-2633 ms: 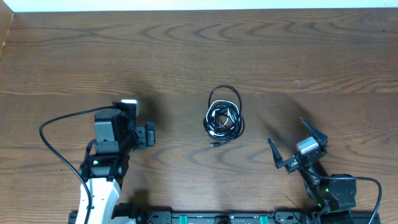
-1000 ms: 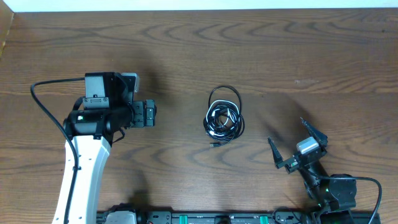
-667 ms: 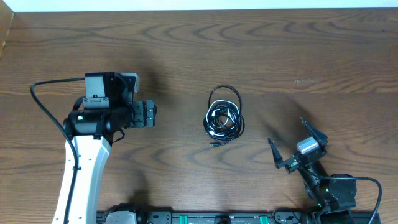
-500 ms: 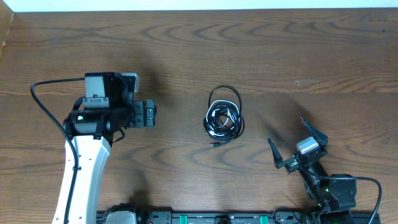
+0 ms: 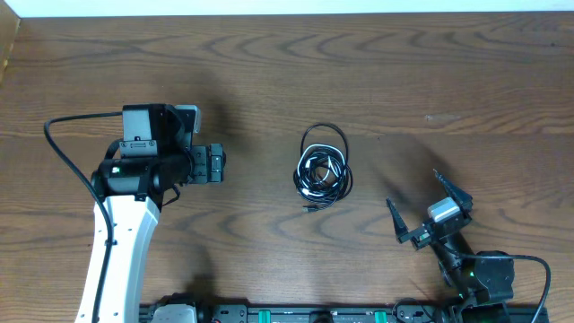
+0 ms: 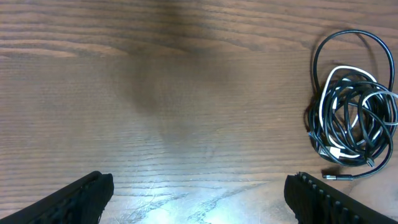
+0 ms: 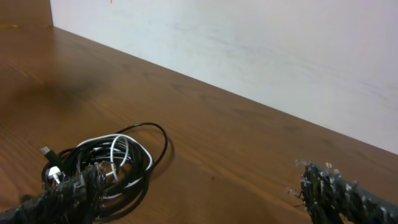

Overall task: Untangle cables
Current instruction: 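Raise the left gripper and move it forward toward the cable bundle, then lower the left gripper onto the black and white cable bundle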

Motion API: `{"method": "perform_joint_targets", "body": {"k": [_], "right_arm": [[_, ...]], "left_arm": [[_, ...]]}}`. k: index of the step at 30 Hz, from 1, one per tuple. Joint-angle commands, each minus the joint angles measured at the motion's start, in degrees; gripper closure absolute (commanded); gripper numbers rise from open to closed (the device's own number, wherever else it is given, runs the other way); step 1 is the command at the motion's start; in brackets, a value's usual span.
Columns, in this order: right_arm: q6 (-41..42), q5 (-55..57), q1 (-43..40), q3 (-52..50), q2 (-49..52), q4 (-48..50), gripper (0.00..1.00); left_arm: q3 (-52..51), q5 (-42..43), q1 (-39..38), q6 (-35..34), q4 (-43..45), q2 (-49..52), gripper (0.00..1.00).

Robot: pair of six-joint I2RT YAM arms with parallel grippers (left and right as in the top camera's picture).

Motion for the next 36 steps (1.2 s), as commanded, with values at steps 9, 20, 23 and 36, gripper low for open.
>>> {"method": "perform_joint_targets", "body": {"k": [9, 20, 23, 36], "right_arm": [[-0.8, 0.2, -0.1, -0.1, -0.2, -0.3, 0.01], [-0.8, 0.2, -0.1, -0.1, -0.2, -0.3, 0.01], [-0.8, 0.2, -0.1, -0.1, -0.2, -0.3, 0.01], [-0.8, 0.2, -0.1, -0.1, -0.2, -0.3, 0.01]], "left_arm": [[1.3, 0.5, -0.1, -0.5, 0.2, 0.1, 0.07], [1.3, 2.4, -0.2, -0.5, 1.7, 0.2, 0.07], [1.3, 4.2, -0.2, -0.5, 2.2, 0.6, 0.07], [1.3, 4.1, -5.7, 0.2, 5.0, 4.2, 0.07]]}}
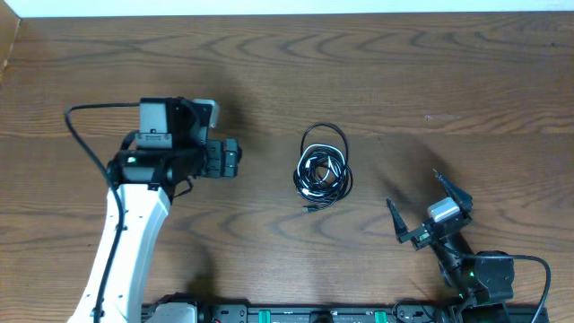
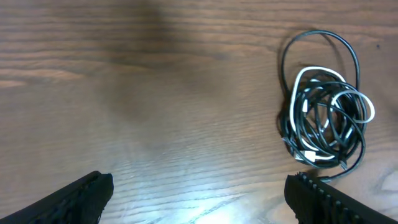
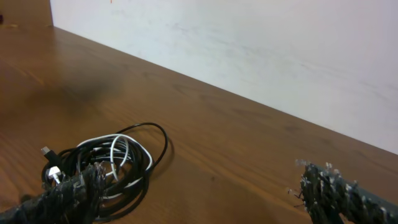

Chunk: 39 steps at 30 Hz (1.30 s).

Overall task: Untangle cables
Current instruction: 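Lower the left gripper onto the black and white cable bundle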

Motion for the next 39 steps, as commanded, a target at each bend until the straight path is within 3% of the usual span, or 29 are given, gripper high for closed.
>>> {"method": "perform_joint_targets", "body": {"k": [1, 15, 19, 39], "right_arm": [[-0.8, 0.2, -0.1, -0.1, -0.2, -0.3, 0.01], [-0.8, 0.2, -0.1, -0.1, -0.2, -0.3, 0.01], [-0.8, 0.2, -0.1, -0.1, -0.2, -0.3, 0.01], [-0.8, 0.2, -0.1, -0.1, -0.2, -0.3, 0.01]], "left_arm": [[1.3, 0.7, -1.4, 0.1, 0.6, 0.9, 0.07], [1.3, 1.2, -2.7, 0.9, 1.2, 1.7, 0.07], [1.3, 3.2, -6.1, 4.8, 1.2, 1.7, 0.07], [1.3, 1.8, -22.5, 4.9, 8.9, 12.6, 0.07]]}}
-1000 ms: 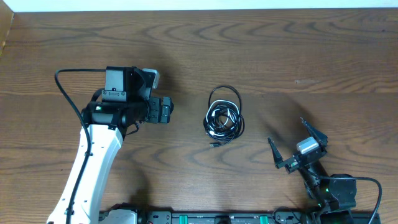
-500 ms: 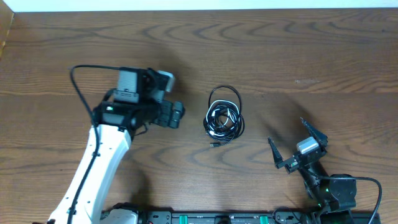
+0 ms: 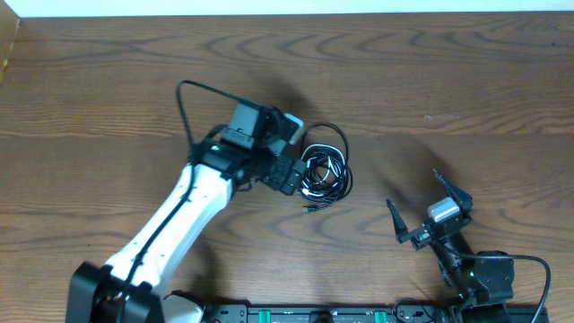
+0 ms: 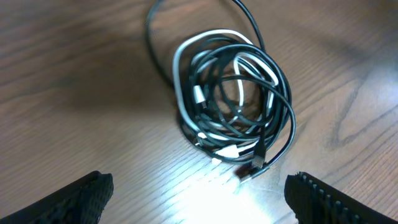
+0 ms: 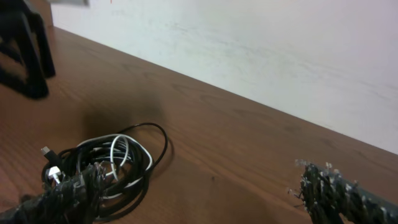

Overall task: Untangle cables
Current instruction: 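Lower the left gripper onto the black and white cable bundle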

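Observation:
A tangled bundle of black and white cables (image 3: 324,171) lies on the wooden table near its middle; the same cable bundle (image 4: 230,106) fills the left wrist view and shows as the cable bundle (image 5: 106,163) in the right wrist view. My left gripper (image 3: 291,170) hovers just left of the bundle, open, its fingers (image 4: 68,199) wide apart with nothing between them. My right gripper (image 3: 423,208) rests open at the front right, well away from the cables, its fingertips (image 5: 329,186) empty.
The wooden table (image 3: 448,81) runs to a white wall at the back. A black rail with green clips (image 3: 296,314) lines the front edge. The left arm's own black cable (image 3: 193,99) loops above its wrist.
My left arm has swung right from the table's left half to the cable bundle, which now sits right before its open fingers. The right arm and the cables have not moved.
My left gripper stood open far left of the bundle. Then it was a little nearer, still open. Now it is right at the bundle's left side. The right gripper stayed open at the front right throughout, and the bundle kept its place.

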Motion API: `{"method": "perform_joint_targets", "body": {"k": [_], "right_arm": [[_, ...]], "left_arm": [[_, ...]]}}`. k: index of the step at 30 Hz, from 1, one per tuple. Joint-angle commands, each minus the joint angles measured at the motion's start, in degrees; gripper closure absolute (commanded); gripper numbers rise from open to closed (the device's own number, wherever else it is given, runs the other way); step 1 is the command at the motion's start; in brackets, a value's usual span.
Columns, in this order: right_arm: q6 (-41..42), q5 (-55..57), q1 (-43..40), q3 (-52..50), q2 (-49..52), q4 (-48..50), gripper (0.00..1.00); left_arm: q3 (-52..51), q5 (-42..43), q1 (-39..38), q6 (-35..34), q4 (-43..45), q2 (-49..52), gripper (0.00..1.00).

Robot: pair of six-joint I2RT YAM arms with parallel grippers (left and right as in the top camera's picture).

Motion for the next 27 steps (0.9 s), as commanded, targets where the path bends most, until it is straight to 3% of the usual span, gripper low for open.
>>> {"method": "perform_joint_targets", "body": {"k": [1, 11, 18, 27], "right_arm": [[-0.8, 0.3, -0.1, -0.1, -0.2, -0.3, 0.01], [-0.8, 0.2, -0.1, -0.1, -0.2, -0.3, 0.01], [-0.8, 0.2, -0.1, -0.1, -0.2, -0.3, 0.01], [-0.8, 0.3, -0.1, -0.1, -0.2, -0.3, 0.01]], "left_arm": [[1.3, 0.2, -1.3, 1.1, 0.9, 2.1, 0.07], [1.3, 0.0, -4.6, 0.9, 4.3, 5.9, 0.07], [1.3, -11.5, -9.3, 0.0, 5.1, 6.7, 0.07], [1.1, -11.6, -10.8, -3.6, 8.5, 9.9, 0.07]]}}
